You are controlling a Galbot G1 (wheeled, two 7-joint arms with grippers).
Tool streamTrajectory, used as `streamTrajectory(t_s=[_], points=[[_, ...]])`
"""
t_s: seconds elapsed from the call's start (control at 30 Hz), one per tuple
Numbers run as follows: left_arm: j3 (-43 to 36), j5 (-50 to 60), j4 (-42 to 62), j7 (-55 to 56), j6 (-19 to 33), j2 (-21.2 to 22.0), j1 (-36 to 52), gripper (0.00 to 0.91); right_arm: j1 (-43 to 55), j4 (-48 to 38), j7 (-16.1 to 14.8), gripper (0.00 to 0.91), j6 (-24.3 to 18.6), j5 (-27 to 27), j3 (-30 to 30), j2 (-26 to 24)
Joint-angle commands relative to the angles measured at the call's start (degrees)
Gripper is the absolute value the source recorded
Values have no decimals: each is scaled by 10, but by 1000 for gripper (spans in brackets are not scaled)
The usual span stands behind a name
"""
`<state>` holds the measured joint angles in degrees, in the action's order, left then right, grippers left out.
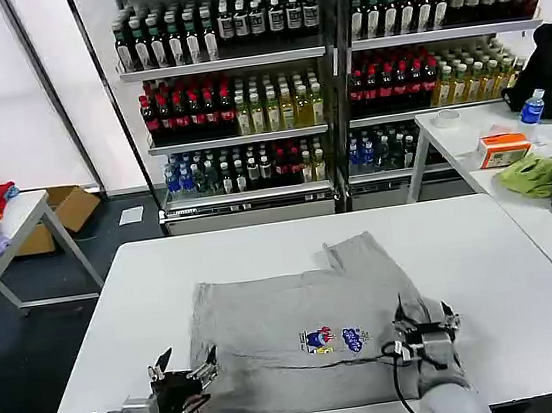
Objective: Fold and organize the clothes.
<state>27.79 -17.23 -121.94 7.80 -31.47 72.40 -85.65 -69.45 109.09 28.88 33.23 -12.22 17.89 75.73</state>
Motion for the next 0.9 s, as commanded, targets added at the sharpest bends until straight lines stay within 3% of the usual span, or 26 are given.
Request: streamTrajectory(t_s=[0.03, 0.43, 0.9], points=[[-7, -20, 51, -5, -16, -14, 89, 907, 135, -80, 8, 907, 1, -15, -7, 19], [-51, -71, 233, -22, -17, -22, 302, 907, 298, -248, 11, 907, 0, -94, -9, 49], [-91, -70, 364, -46, -16, -47, 385, 907, 406, -421, -26, 907, -1, -78, -10, 116]])
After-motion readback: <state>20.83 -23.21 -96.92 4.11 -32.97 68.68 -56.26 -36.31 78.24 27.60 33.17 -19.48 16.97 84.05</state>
